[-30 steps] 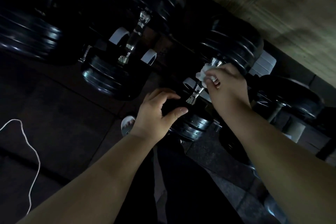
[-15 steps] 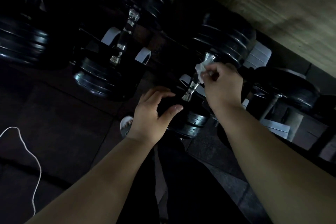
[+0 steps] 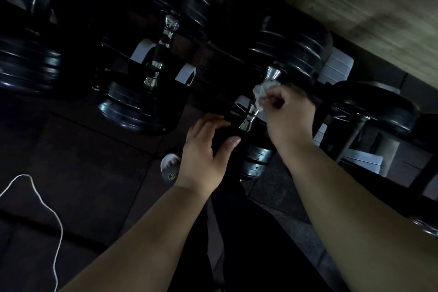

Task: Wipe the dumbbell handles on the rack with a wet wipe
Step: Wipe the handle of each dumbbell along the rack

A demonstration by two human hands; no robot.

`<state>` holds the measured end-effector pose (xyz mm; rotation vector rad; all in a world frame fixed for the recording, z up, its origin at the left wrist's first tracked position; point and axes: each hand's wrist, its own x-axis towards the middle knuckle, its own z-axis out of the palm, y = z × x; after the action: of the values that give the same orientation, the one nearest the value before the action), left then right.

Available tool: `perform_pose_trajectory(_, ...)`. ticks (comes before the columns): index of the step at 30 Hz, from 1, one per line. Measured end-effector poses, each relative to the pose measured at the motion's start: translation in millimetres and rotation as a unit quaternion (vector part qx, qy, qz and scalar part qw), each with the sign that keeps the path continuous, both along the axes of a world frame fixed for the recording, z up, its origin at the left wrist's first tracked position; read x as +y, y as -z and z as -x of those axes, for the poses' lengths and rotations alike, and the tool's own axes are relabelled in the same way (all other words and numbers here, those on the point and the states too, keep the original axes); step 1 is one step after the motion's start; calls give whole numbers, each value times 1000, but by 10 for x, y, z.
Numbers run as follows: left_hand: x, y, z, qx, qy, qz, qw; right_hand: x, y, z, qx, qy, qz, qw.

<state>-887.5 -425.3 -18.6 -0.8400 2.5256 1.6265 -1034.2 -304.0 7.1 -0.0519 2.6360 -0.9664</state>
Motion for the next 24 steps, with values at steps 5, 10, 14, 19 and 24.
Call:
perform_pose_trajectory(5,-3,-20,14,-13,2,1,1000,31,37,-71,-58,8,4,998)
perform_pose_trajectory(10,-26,-23,17,-12,13,3,1000,-98,22,84,-27,104,42,993)
perform_pose_trajectory(14,-80,-60,16,-23,33,7,999,-79,66,-176,-27,79,22,996)
perform_pose_trajectory(19,-224,-173,13,-39,77,13,996,-113,-22,-255,-70,3,-21,997)
perform_pose_trajectory(24,-643,-287,-95,107,-64,170,978,-674,-257,-182,-55,-67,32,996)
